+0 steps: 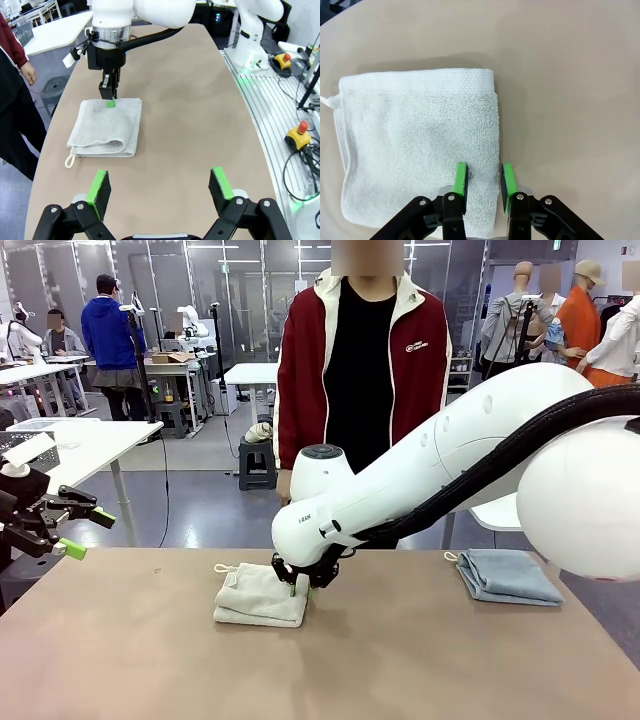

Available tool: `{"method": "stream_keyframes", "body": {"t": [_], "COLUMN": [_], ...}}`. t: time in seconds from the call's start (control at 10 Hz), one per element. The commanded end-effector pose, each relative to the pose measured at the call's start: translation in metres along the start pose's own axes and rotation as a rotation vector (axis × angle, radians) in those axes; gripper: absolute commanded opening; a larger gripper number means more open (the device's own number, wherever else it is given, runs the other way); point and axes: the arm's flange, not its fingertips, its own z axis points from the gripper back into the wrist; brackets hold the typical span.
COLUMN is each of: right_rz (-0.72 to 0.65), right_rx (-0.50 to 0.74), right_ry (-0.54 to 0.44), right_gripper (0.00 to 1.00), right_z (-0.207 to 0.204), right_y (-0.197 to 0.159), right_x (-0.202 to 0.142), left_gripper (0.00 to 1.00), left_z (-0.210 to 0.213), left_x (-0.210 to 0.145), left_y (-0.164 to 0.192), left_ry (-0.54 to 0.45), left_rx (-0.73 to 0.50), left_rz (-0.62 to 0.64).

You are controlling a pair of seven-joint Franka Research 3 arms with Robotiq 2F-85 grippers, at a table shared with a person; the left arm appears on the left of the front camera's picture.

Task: Fold the towels and place them in the basket.
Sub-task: Stack the folded Towel with hook on the right side of the table.

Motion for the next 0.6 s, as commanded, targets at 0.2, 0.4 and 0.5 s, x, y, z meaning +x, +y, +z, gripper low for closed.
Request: {"method": "stream_keyframes", "body": {"t": [0.2,0.4,0.5], "right_rz": [0.030,0.048,0.043], "right_rx": [-0.020,-0.020,-0.018], "right_ry": [-0.036,-0.025,-0.022], "right_gripper": [0.36,0.36,0.17], "right_z": [-0.0079,-0.0106,-0.0103], "right_y": [0.0011,0.0012,0.0009], "right_x": [0.0038,0.0034,0.0039], "left_gripper": [1.00,1.00,1.00], "left_z": [0.0009,0.0009,0.0009], "left_x": [0.0009,0.0009,0.0009], "left_y": [-0.0003,-0.0003,-0.0003], "left_ry": [-0.001,-0.001,-0.001], "left_rx": [0.002,0.002,0.002], "left_rz": [-0.002,-0.002,-0.002]}}
